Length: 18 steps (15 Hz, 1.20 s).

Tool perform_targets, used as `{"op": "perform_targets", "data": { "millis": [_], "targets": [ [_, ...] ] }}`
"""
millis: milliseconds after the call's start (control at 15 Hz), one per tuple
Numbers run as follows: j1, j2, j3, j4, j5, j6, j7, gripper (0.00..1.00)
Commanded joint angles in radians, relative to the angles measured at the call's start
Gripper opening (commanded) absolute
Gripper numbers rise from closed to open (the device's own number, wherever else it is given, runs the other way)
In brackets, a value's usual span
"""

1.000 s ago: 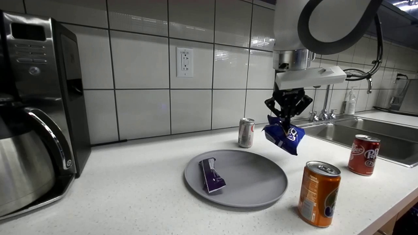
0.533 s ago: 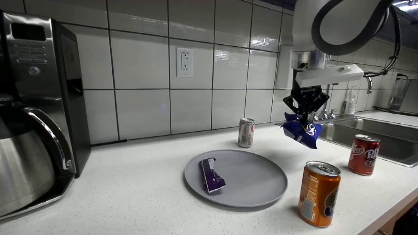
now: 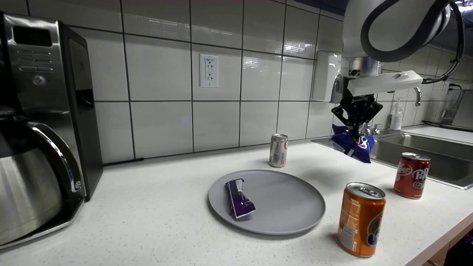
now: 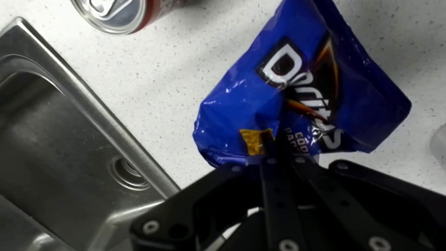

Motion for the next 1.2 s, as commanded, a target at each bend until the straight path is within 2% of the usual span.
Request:
{"op": "perform_targets", "data": {
  "millis": [0,600,1133],
  "targets": [
    [-0.019,0.016,-0.001,0.030,0.016,0.005,-0.057,0.00],
    [-0.013,0.101,-0.014,0.067,0.075,0.000,-0.130,0.00],
    [0.002,0.182,-0.025,0.116,0.069,-0.001,-0.128,0.00]
  ]
}}
